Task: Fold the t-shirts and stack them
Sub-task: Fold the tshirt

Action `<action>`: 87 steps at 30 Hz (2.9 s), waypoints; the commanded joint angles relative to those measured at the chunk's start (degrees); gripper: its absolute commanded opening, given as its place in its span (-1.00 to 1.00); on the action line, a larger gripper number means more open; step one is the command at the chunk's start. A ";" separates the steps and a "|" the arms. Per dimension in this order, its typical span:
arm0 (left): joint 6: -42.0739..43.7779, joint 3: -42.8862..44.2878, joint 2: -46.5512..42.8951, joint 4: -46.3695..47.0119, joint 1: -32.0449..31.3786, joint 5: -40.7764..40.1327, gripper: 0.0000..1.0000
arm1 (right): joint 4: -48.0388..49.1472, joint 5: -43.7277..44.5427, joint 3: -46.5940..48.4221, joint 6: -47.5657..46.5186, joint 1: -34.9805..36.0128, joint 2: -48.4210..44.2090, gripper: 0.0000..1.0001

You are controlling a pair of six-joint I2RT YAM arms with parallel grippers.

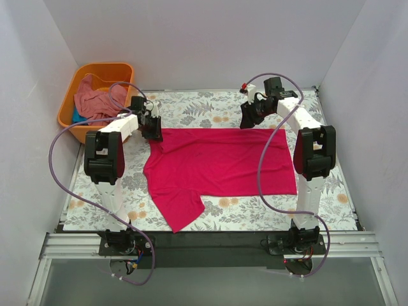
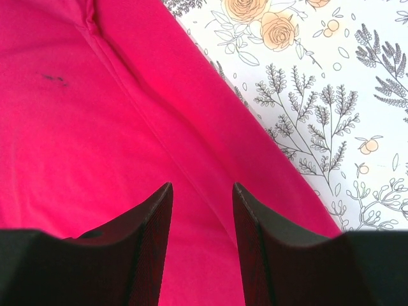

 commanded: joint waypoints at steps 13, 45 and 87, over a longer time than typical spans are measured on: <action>1.05 2.96 -4.66 -0.64 -0.94 -4.70 -0.39 | -3.26 -0.93 -0.81 -3.00 -0.87 -3.07 -0.03; 3.07 4.64 0.08 -1.52 -1.64 -3.03 -0.45 | -4.23 -0.05 -0.28 -3.96 -1.84 -1.31 -0.04; 19.50 -11.18 -17.84 -10.48 -6.39 12.09 -1.00 | -17.15 14.62 -5.12 -26.90 -19.86 -3.06 -0.07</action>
